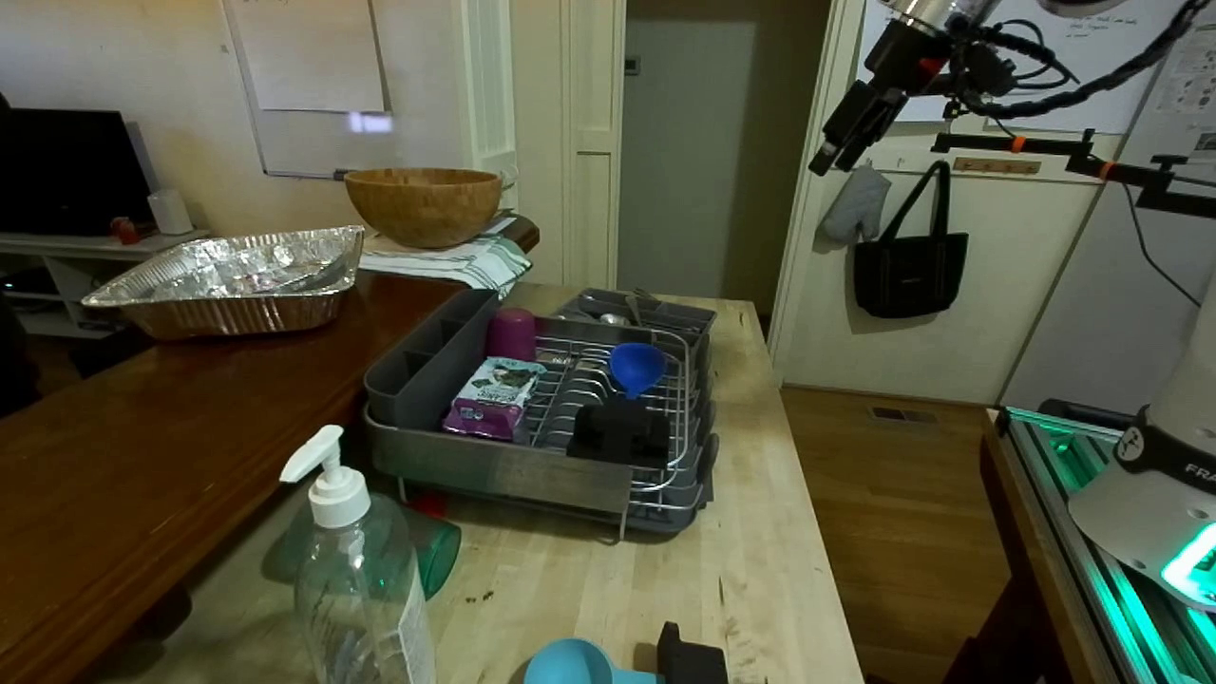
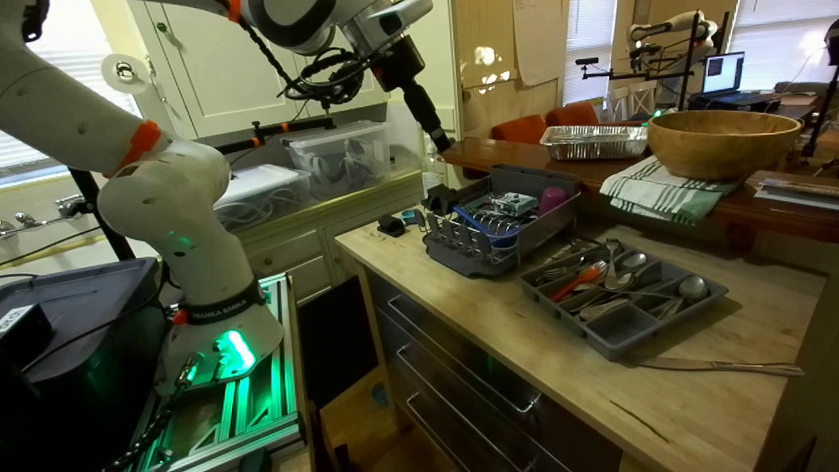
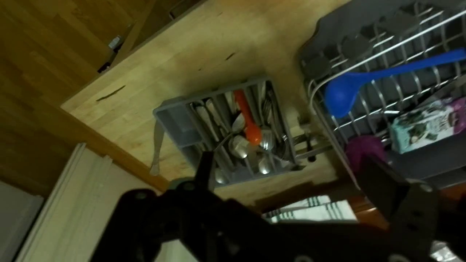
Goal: Put the silver knife in the cutlery holder.
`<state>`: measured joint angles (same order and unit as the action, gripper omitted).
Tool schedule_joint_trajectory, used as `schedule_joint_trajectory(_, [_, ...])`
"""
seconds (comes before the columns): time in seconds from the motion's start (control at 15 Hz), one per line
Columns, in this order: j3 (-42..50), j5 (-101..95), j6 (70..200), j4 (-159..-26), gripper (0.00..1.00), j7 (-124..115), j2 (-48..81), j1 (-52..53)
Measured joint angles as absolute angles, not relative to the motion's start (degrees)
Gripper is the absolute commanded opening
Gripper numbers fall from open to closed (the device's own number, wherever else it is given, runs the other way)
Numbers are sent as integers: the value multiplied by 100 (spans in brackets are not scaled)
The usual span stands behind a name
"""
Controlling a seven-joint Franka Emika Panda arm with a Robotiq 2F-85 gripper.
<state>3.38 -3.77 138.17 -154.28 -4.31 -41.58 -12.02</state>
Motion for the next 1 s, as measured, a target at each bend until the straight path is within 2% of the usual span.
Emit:
schedule_joint_trajectory(0.6, [782,-842,14740,-13412,100,-555,-1377,-1839])
schedule_joint_trajectory(1.0, [776,-857,14742,-13193,100,-603,-1132,-1858])
